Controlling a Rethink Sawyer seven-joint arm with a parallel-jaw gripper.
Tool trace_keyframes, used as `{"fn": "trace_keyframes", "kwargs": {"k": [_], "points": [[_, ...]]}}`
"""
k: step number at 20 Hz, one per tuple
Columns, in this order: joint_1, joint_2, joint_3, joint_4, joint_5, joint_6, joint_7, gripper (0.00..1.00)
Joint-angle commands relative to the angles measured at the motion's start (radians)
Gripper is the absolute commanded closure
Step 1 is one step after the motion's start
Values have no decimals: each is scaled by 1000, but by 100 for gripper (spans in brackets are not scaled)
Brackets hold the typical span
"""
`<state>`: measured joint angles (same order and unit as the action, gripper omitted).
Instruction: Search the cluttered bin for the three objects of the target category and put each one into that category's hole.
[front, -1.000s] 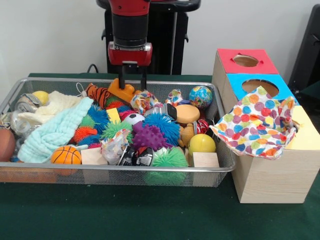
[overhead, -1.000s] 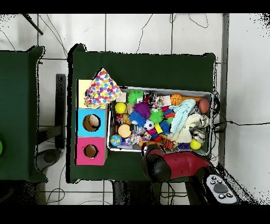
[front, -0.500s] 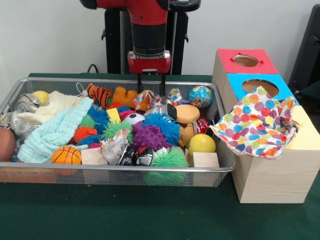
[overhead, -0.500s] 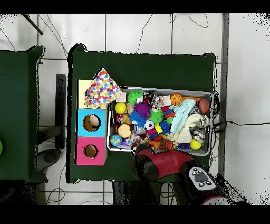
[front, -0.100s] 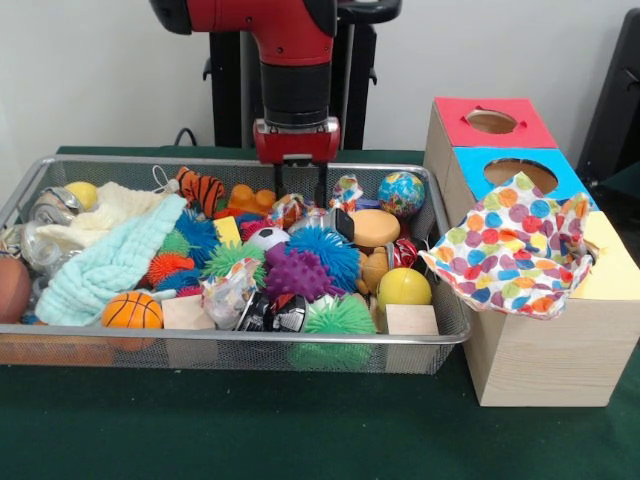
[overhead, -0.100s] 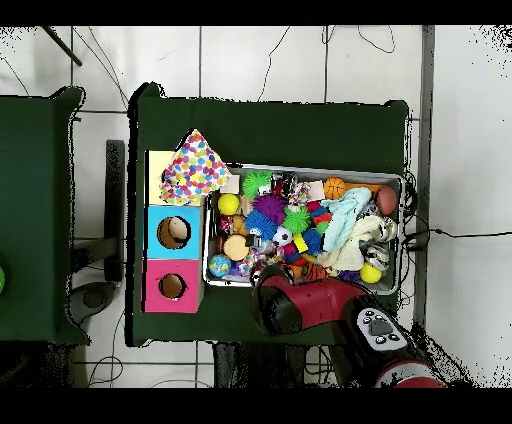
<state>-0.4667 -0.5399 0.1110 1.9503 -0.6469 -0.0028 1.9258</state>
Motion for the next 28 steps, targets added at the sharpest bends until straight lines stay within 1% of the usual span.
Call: {"fn": "trace_keyframes", "kwargs": {"k": [1, 6, 10, 12, 13, 14, 16, 17, 19, 20, 22, 24, 26, 28], "points": [[-7, 135, 54, -110, 6, -73, 101, 100], [4, 131, 39, -103, 20, -95, 118, 100], [12, 86, 35, -63, 48, -78, 136, 100], [18, 1, 40, 6, 70, -54, 150, 100], [15, -69, 59, 60, 90, -11, 153, 100], [2, -147, 90, 112, 120, 56, 146, 100], [-3, -287, 131, 196, 188, 156, 135, 100], [0, -350, 145, 225, 228, 214, 122, 100], [8, -444, 166, 257, 296, 294, 101, 100], [15, -477, 168, 261, 314, 305, 93, 100], [26, -517, 172, 261, 345, 335, 79, 100], [25, -540, 188, 259, 372, 353, 66, 100], [36, -560, 186, 259, 392, 367, 67, 100], [46, -582, 186, 259, 427, 411, 62, 100]]}}
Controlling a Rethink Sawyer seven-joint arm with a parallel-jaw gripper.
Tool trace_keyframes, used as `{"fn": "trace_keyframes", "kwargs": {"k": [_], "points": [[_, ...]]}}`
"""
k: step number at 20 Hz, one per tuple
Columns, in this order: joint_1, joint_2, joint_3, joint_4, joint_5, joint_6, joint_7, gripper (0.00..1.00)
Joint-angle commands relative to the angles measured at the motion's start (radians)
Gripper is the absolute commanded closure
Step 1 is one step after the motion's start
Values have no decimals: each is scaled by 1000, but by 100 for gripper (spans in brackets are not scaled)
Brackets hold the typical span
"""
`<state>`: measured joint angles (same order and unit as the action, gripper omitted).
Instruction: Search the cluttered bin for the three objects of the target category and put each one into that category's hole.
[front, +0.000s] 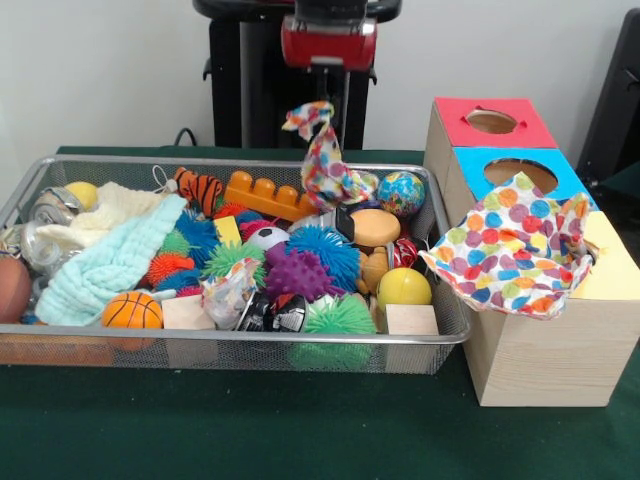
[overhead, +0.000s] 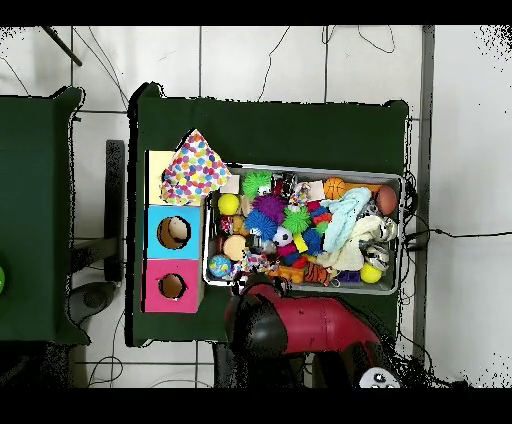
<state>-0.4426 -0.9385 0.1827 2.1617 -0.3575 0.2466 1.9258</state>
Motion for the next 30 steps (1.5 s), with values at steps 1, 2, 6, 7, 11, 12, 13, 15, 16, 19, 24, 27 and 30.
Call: {"fn": "trace_keyframes", "kwargs": {"k": [1, 2, 6, 7, 11, 12, 13, 15, 16, 19, 24, 27, 30], "points": [[27, -197, 114, 51, 154, 176, 63, 100], [37, -211, 109, 53, 167, 188, 68, 100], [82, -278, 84, 51, 221, 245, 75, 100], [92, -289, 78, 46, 233, 266, 75, 100], [144, -338, 50, 1, 272, 372, 80, 100], [155, -346, 45, -13, 278, 391, 83, 100], [171, -359, 39, -33, 285, 427, 90, 100], [185, -375, 36, -69, 300, 487, 93, 100], [196, -384, 33, -93, 300, 525, 96, 100], [212, -394, 30, -149, 303, 599, 104, 100], [244, -392, 31, -230, 296, 690, 137, 100], [259, -376, 36, -285, 294, 730, 152, 100], [276, -358, 36, -338, 281, 768, 170, 100]]}}
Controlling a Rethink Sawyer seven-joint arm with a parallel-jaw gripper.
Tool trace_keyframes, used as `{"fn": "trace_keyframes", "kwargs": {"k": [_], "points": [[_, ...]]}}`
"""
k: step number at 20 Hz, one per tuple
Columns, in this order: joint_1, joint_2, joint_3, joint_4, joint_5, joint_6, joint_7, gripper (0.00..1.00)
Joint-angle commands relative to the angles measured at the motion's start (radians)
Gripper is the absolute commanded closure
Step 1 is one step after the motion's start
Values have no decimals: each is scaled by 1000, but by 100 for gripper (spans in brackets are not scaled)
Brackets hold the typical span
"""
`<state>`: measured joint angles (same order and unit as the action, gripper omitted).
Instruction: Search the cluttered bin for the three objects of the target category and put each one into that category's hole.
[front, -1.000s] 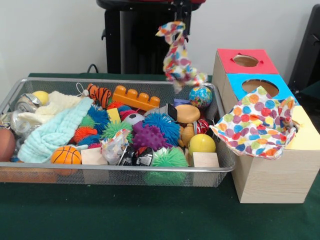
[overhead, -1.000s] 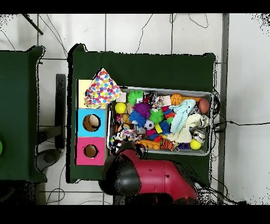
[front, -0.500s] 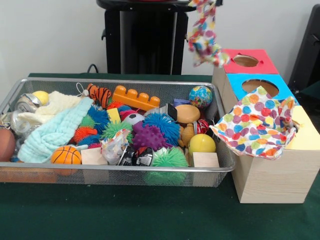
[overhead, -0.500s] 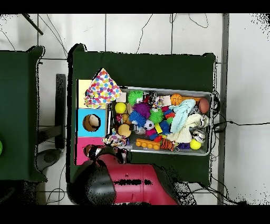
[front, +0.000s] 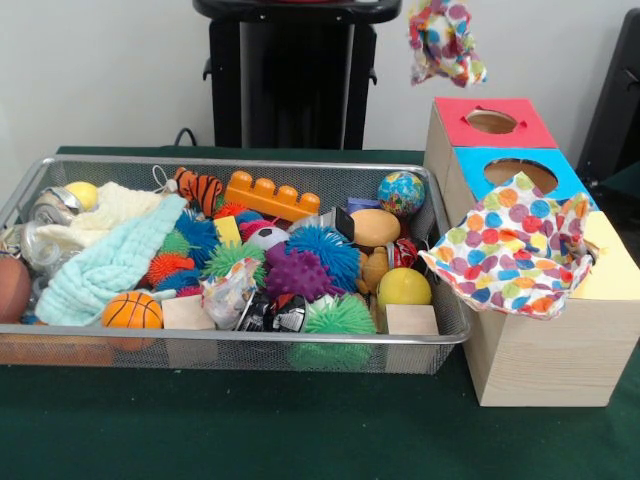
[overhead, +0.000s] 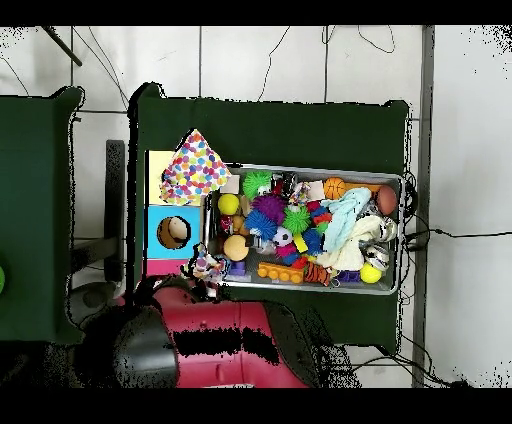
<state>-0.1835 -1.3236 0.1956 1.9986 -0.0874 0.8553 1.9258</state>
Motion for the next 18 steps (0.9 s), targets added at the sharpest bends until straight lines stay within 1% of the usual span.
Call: {"fn": "trace_keyframes", "kwargs": {"k": [1, 3, 6, 10, 13, 15, 18], "points": [[22, 33, 22, -193, 8, 170, 177, 100], [33, 46, 23, -230, 2, 195, 189, 100], [52, 81, 23, -282, -10, 203, 211, 100], [89, 159, 11, -370, -52, 182, 249, 100], [114, 230, -17, -398, -64, 128, 283, 100], [122, 280, -31, -405, -58, 78, 276, 100], [139, 322, -51, -407, -50, 30, 277, 100]]}}
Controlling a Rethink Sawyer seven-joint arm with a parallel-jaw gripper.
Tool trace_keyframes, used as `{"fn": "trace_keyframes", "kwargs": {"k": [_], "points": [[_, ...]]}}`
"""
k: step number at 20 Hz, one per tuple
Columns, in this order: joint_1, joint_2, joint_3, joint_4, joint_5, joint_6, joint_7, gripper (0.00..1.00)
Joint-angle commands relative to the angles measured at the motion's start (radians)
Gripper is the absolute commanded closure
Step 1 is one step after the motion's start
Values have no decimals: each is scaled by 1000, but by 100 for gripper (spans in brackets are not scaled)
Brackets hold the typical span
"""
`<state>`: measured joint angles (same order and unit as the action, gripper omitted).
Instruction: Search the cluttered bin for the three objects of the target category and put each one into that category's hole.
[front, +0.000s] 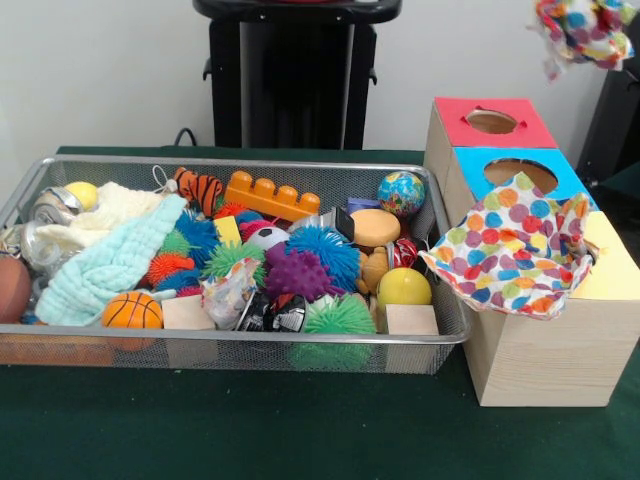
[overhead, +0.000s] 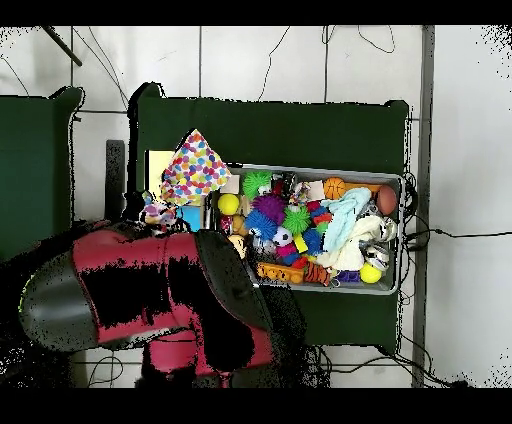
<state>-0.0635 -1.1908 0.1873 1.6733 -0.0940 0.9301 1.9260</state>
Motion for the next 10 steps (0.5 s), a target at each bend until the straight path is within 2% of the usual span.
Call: {"fn": "trace_keyframes", "kwargs": {"k": [1, 5, 10], "points": [[27, 202, -50, -88, -45, -53, 280, 100], [58, 261, -85, -124, -70, -41, 285, 100], [50, 319, -98, -100, -48, -134, 229, 100]]}}
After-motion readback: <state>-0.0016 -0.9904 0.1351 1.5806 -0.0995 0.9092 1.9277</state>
